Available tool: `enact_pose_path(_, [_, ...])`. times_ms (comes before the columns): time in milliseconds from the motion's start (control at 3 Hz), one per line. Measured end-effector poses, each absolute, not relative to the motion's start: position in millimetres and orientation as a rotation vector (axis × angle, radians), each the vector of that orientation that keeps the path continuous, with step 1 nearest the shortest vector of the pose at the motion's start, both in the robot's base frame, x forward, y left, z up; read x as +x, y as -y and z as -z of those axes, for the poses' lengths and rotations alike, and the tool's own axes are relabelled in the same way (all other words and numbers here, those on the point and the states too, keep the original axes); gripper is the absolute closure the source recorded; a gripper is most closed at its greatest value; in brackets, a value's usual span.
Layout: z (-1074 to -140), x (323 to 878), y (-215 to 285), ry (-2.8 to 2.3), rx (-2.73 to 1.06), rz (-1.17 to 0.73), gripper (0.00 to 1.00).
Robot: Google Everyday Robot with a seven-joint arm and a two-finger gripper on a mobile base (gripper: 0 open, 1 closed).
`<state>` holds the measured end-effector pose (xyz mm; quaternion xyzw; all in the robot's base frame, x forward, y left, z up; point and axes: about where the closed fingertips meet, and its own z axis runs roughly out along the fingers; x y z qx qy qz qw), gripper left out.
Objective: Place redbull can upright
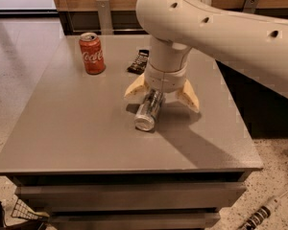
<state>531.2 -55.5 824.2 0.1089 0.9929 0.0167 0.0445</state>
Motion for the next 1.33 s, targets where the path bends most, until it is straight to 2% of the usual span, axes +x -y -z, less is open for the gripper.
enact_pose_path(333, [-821.4, 540.2, 46.0, -3.052, 0.277, -0.033, 0.18])
enact_pose_path(1333, [-821.2, 539.4, 46.4, -3.048, 0.270, -0.035, 0.88])
